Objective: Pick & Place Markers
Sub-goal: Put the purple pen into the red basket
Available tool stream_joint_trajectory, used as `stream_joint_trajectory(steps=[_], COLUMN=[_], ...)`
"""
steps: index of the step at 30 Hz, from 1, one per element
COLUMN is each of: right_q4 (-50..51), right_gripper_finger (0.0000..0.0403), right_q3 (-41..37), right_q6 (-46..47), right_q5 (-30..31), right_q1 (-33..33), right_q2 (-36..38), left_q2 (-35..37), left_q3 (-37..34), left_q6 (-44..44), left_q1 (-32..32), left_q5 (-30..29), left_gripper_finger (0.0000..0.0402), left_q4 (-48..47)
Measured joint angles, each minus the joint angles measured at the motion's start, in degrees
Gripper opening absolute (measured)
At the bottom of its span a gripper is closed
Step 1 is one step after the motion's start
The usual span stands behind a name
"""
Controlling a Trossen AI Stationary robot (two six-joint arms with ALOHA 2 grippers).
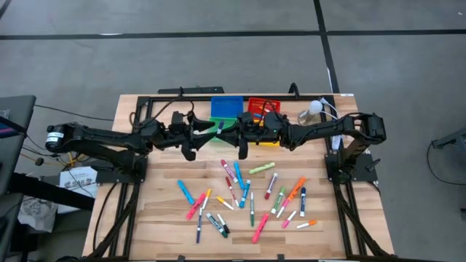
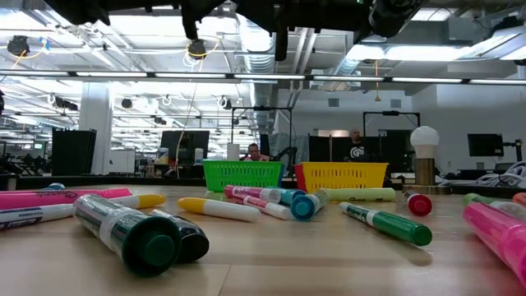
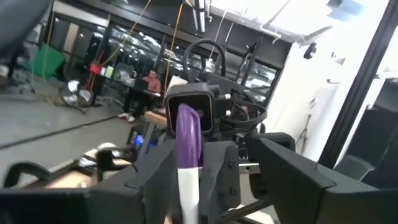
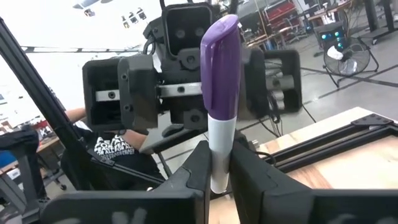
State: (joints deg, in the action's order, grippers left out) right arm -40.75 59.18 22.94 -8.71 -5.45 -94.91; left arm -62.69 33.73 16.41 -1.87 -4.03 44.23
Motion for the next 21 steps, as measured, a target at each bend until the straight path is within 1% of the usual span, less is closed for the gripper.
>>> stream_joint_trajectory(steps=[7,10,13,15,18,21], right_q4=[0.5,4.9,11.8,14.9,19.3,25.1], right_gripper_finger=[0.0029,0.003,0.0036,0.0037,0.0031,0.0029], right_q3=[0.0,0.0,0.0,0.0,0.0,0.0], right_q6=[0.1,0.4,0.3,-0.9,-2.0,-2.0], right_q5=[-0.2,0.4,2.8,4.3,5.5,6.2], right_q1=[-0.7,-1.9,-3.4,-4.6,-6.8,-9.9], right_q2=[0.1,1.2,3.3,4.9,7.5,10.0], left_q2=[9.1,12.3,14.8,16.4,18.6,20.3], left_q3=[0.0,0.0,-0.1,-1.4,-3.9,-5.9], left_q6=[-1.0,-1.2,-1.2,-1.6,-4.8,-5.3], left_q1=[-1.4,-1.5,-1.5,-1.5,-1.5,-1.5], left_q5=[-0.1,-0.2,-0.2,-0.2,-0.2,-0.6], left_gripper_finger=[0.0239,0.0237,0.0234,0.0231,0.023,0.0231], left_q4=[-14.8,-20.4,-24.8,-25.4,-25.5,-25.4])
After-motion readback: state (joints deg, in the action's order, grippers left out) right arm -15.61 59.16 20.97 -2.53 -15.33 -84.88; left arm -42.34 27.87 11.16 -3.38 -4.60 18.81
